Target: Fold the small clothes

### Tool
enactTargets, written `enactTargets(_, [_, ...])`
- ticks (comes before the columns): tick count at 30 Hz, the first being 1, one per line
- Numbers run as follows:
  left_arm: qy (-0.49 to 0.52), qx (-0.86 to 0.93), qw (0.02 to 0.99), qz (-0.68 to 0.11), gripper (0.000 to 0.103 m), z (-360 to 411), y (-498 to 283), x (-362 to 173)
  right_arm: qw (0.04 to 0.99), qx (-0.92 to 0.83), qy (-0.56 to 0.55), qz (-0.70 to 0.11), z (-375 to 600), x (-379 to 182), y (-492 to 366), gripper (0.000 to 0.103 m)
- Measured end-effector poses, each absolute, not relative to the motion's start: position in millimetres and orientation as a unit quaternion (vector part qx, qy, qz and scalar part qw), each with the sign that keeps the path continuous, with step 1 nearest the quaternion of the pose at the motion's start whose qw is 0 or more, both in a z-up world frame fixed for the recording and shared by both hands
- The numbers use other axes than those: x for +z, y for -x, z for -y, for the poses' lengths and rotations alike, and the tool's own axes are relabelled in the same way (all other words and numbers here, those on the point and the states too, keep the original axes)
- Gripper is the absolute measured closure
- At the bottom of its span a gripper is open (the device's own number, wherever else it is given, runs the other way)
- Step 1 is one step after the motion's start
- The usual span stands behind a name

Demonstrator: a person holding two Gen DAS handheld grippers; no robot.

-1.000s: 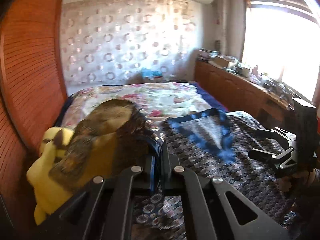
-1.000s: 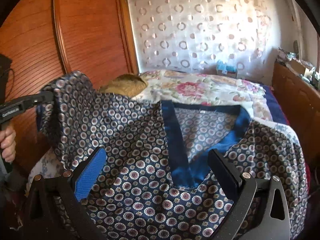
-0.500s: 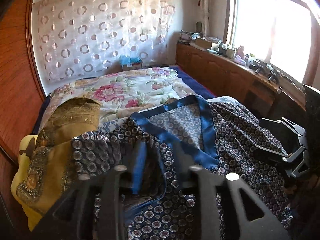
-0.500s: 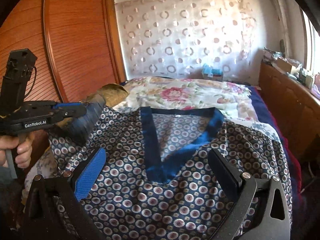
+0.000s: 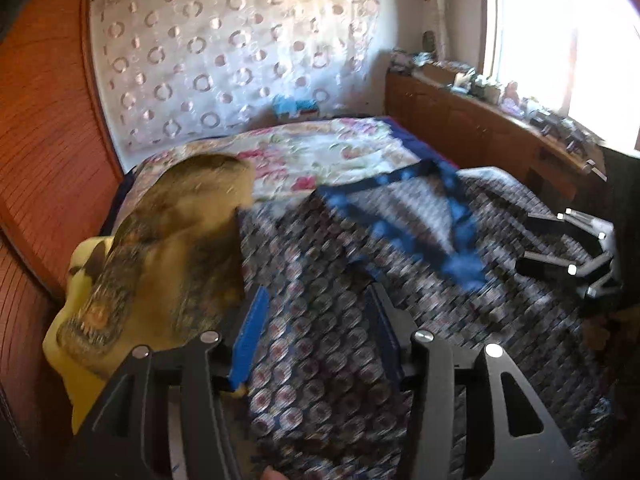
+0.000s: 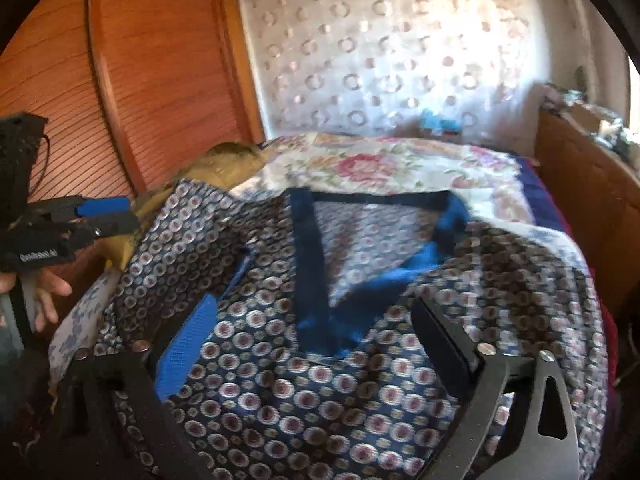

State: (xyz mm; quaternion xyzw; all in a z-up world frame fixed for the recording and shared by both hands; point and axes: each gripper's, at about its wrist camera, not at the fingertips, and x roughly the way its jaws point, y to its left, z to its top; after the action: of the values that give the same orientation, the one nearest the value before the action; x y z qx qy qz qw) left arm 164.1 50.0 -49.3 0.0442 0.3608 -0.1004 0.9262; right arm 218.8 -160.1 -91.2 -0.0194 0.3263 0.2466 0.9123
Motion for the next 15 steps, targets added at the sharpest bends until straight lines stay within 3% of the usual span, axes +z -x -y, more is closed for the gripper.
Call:
enactTargets(5, [-0.042, -0.077, 0.923, -0.375, 0.052, -72, -159, -67, 0.891, 0.290, 0.043, -0.345, 128, -103, -234, 0.024])
enactTargets(12, [-0.022, -0.064, 0.926, -0.372, 0.052, -91, -154, -73, 0.859, 0.336, 0.080, -0.379, 69, -127, -278, 0.037])
enactTargets(15, [-0.017, -0.062, 0.926, -0.371, 0.052, -94, -153, -75, 0.850, 0.336, 0.097, -0.395, 47, -139, -301, 0.047])
